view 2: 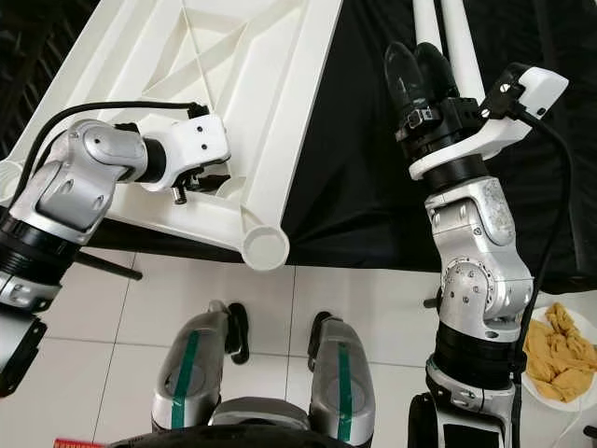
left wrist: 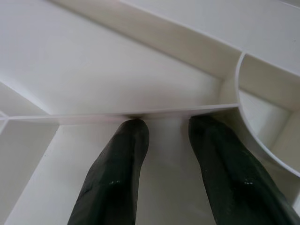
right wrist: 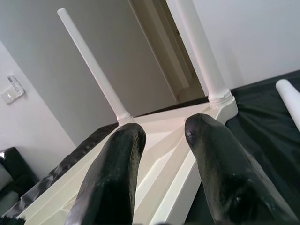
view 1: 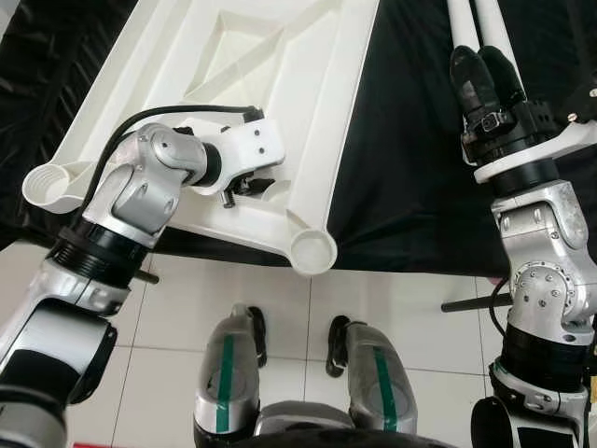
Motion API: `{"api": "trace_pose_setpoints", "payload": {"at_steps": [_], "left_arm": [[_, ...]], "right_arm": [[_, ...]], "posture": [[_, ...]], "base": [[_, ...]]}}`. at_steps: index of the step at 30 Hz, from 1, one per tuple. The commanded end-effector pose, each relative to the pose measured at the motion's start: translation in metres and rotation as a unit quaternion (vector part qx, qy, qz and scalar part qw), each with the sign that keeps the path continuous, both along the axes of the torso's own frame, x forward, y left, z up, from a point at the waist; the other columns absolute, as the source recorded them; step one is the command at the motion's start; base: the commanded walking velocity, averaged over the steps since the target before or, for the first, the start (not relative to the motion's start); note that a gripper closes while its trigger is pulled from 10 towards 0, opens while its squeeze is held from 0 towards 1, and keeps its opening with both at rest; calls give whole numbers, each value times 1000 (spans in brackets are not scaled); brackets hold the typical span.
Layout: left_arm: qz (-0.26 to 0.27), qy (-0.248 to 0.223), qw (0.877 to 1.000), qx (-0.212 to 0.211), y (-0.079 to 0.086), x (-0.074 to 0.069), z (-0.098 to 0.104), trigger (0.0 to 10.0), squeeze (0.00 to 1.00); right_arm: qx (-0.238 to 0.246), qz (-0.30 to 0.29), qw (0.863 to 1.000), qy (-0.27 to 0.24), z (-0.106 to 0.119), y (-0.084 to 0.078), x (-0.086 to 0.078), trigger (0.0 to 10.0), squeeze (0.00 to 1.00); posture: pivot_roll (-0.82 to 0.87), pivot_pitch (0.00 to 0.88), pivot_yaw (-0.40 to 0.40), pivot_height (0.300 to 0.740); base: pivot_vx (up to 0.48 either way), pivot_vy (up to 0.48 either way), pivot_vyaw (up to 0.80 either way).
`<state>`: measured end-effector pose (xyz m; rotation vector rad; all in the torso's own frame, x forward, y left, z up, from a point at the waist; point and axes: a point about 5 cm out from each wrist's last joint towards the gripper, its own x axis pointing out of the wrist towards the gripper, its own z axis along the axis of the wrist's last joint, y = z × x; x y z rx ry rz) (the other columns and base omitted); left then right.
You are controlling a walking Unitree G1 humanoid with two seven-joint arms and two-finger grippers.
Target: Building children table
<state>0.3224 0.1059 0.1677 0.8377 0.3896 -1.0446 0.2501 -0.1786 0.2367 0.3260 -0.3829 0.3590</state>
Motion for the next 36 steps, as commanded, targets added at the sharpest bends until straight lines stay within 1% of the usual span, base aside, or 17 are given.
{"api": "trace_pose_setpoints", "payload": {"at_steps": [1,2,3,4,6,8,14,21,23,24,27,29,30,31,33,35,36], "left_arm": [[122,-55,991,25,13,12,-23,10000,0],[144,-64,987,19,13,19,-23,10000,0],[144,-64,987,19,13,19,-23,10000,0],[172,-77,982,10,12,27,-21,10000,0],[179,-82,980,7,11,29,-21,10000,0],[201,-91,975,-3,10,34,-20,10000,0],[214,-109,971,-16,3,39,-18,10000,0],[213,-125,967,-59,-11,46,0,10000,0],[198,-124,970,-69,-15,44,6,10000,0],[180,-118,974,-74,-16,40,12,10000,0],[174,-116,975,-75,-16,39,13,10000,0],[140,-116,979,-87,-14,32,25,10000,0],[110,-114,983,-97,-11,25,35,10000,0],[110,-114,983,-97,-11,25,35,10000,0],[71,-112,985,-111,-2,15,48,10000,0],[65,-110,985,-111,0,13,50,10000,0],[62,-115,985,-112,6,13,54,10000,0]], "right_arm": [[3,3,1000,2,0,1,-4,10000,0],[4,2,1000,4,0,1,-4,10000,0],[4,2,1000,4,0,1,-4,10000,0],[5,1,1000,6,0,0,-6,10000,0],[5,0,1000,7,0,0,-6,10000,0],[6,-1,1000,9,-1,0,-7,10000,0],[6,-1,1000,13,-2,2,-8,10000,0],[6,3,1000,27,-9,7,-2,10000,0],[4,-1,999,33,-12,8,3,10000,0],[0,-5,999,40,-14,9,8,10000,0],[-2,-6,999,42,-15,9,9,10000,0],[-18,-14,998,55,-20,8,17,10000,0],[-29,-26,997,69,-25,6,23,10000,0],[-29,-26,997,69,-25,6,23,10000,0],[-46,-43,994,89,-32,5,35,10000,0],[-48,-46,994,92,-33,4,37,10000,0],[-51,-50,993,95,-34,4,42,10000,0]], "posture": [[-6,219,47,740],[-8,223,47,740],[-8,223,47,740],[-10,228,47,740],[-10,228,47,740],[-13,238,46,740],[-12,239,42,740],[3,216,26,740],[7,205,20,740],[13,194,15,740],[13,194,15,740],[26,173,6,740],[30,170,4,740],[30,170,4,740],[45,146,-7,740],[45,146,-7,740],[54,133,-13,740]], "base": [[0,0,0],[0,0,0],[0,0,0],[0,0,0],[0,0,0],[0,0,0],[0,0,0],[0,0,0],[0,0,0],[0,0,0],[0,0,0],[0,0,0],[0,0,0],[0,0,0],[0,0,0],[0,0,0],[0,0,0]]}}
